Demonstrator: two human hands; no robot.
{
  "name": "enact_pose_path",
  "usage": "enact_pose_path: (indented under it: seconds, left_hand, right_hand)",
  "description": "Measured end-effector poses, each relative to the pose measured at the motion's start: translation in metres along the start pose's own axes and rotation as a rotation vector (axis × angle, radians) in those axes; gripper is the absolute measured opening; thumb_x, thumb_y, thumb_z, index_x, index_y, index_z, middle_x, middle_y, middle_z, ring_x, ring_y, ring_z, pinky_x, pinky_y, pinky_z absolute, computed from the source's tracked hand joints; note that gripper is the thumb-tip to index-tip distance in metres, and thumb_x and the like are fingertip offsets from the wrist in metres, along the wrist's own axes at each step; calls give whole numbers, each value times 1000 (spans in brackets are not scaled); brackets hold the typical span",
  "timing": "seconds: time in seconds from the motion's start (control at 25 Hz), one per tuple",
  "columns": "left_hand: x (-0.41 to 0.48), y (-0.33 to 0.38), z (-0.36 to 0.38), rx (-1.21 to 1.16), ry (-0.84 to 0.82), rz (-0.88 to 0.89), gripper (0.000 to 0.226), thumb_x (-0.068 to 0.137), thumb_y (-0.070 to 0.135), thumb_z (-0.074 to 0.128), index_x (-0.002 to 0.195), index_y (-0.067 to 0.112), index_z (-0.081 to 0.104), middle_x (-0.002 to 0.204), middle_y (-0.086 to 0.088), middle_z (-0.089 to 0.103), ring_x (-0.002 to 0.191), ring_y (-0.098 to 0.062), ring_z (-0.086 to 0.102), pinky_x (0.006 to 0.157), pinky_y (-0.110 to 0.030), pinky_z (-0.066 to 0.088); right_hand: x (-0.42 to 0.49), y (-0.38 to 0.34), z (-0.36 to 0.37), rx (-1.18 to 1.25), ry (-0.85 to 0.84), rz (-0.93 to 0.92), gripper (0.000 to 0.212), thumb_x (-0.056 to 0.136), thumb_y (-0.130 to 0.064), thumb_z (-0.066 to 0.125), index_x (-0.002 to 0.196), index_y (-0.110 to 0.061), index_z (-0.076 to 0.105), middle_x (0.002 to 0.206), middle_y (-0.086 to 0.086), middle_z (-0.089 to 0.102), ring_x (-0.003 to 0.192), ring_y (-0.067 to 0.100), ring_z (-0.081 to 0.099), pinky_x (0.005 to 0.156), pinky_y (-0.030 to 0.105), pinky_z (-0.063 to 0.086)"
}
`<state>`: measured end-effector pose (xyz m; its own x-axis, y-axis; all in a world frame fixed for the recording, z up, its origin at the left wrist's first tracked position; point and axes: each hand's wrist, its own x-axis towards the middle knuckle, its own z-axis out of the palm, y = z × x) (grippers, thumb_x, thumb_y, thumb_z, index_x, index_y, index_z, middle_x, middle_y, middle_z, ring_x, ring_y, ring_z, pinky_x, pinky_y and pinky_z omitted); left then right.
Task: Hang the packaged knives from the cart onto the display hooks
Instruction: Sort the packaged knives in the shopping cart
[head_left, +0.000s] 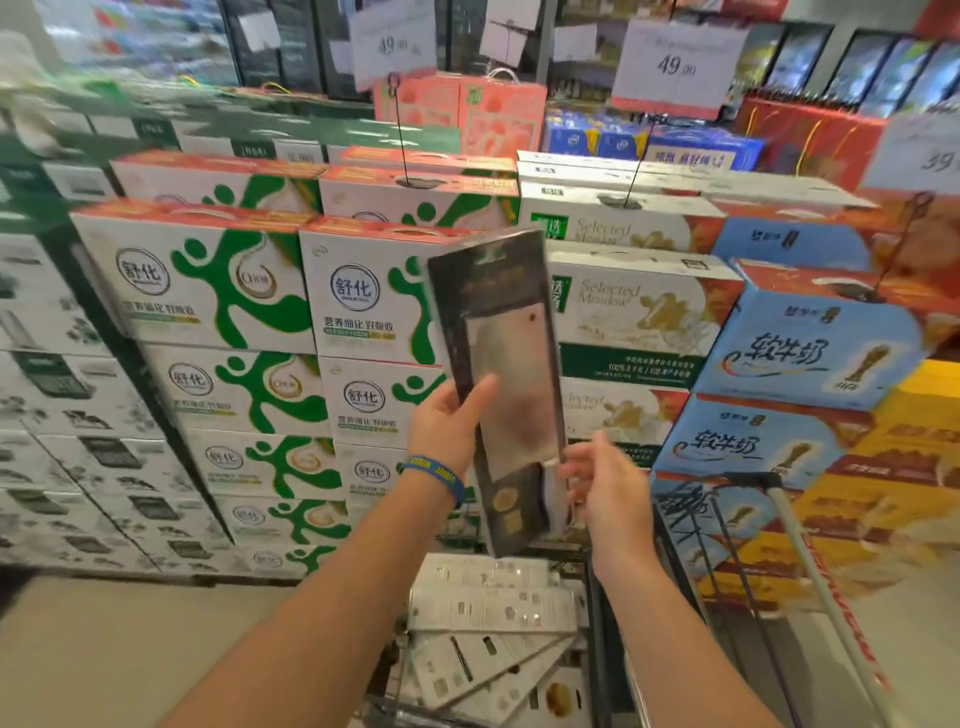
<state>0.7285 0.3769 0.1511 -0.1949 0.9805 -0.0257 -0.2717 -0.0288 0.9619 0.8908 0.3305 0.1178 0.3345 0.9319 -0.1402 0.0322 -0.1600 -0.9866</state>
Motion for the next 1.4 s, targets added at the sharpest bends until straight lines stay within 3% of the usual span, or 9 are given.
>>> enact_pose_path:
  seconds: [0.08, 0.16, 0.24, 0.32, 0.52, 0.68, 0.76, 1.0, 1.4]
  left_hand:
    - [0, 5, 3, 3, -5, 39, 13, 89, 29, 72, 82, 27, 61, 64, 17, 70, 62, 3, 65, 58, -13, 52]
    - [1, 9, 8, -5, 9, 60, 14, 89, 36, 70, 89, 23, 65, 66, 14, 71, 63, 0, 66, 55, -13, 51]
    - [1, 13, 13, -18, 12, 83, 16, 90, 37, 68, 92, 21, 66, 66, 15, 71, 63, 2, 66, 53, -11, 49]
    - [0, 18, 17, -66, 12, 121, 16, 90, 32, 70, 95, 18, 66, 69, 9, 72, 64, -4, 67, 55, -15, 51]
    - [-5, 27, 19, 2, -37, 140, 27, 87, 39, 71, 102, 17, 66, 81, 2, 75, 74, -11, 72, 62, -25, 59]
    - [-8, 29, 19, 87, -136, 80, 56, 80, 50, 74, 121, 13, 62, 109, -8, 72, 104, -27, 69, 89, -48, 57]
    - [-15, 24, 25, 188, -221, 33, 63, 72, 60, 73, 110, 10, 67, 108, -11, 72, 104, -29, 68, 94, -56, 52]
    - [-38, 12, 61, 150, -322, 10, 46, 73, 58, 69, 103, 22, 70, 96, -2, 77, 90, -21, 74, 76, -35, 60]
    - [-61, -13, 121, 118, -400, -18, 43, 83, 54, 68, 106, 18, 70, 106, -16, 73, 102, -39, 68, 91, -61, 52]
  right_hand:
    - [2, -9, -10, -92, 157, -271, 30, 95, -63, 51, 100, -37, 65, 95, -18, 69, 89, 0, 65, 71, 20, 45]
    - [0, -17, -9, -65, -68, -257, 44, 83, -76, 55, 109, -42, 65, 111, -22, 68, 104, -11, 62, 84, 21, 46]
    - [-3, -16, -2, -19, -195, -169, 67, 75, -83, 58, 104, -25, 75, 110, -4, 76, 107, 11, 69, 91, 40, 55]
    - [-7, -20, 1, -58, -188, -226, 73, 74, -83, 61, 97, -15, 72, 99, 7, 77, 97, 26, 72, 90, 56, 56]
    - [-9, -23, 5, 46, -164, -210, 50, 75, -74, 61, 95, -31, 72, 97, -2, 77, 96, 19, 73, 93, 54, 57]
    - [-8, -29, -2, 134, -134, -192, 47, 76, -73, 62, 98, -33, 72, 101, 1, 77, 101, 22, 72, 96, 53, 56]
    - [-4, -32, -11, 156, -115, -200, 37, 83, -70, 61, 99, -39, 72, 102, -3, 78, 102, 18, 73, 96, 47, 57]
    - [4, -42, -48, 168, -74, -214, 30, 80, -72, 61, 94, -48, 73, 99, -4, 79, 95, 14, 75, 91, 49, 60]
    - [1, -30, -123, 168, -13, -177, 35, 87, -65, 63, 100, -34, 72, 102, -2, 79, 95, 15, 76, 81, 38, 63]
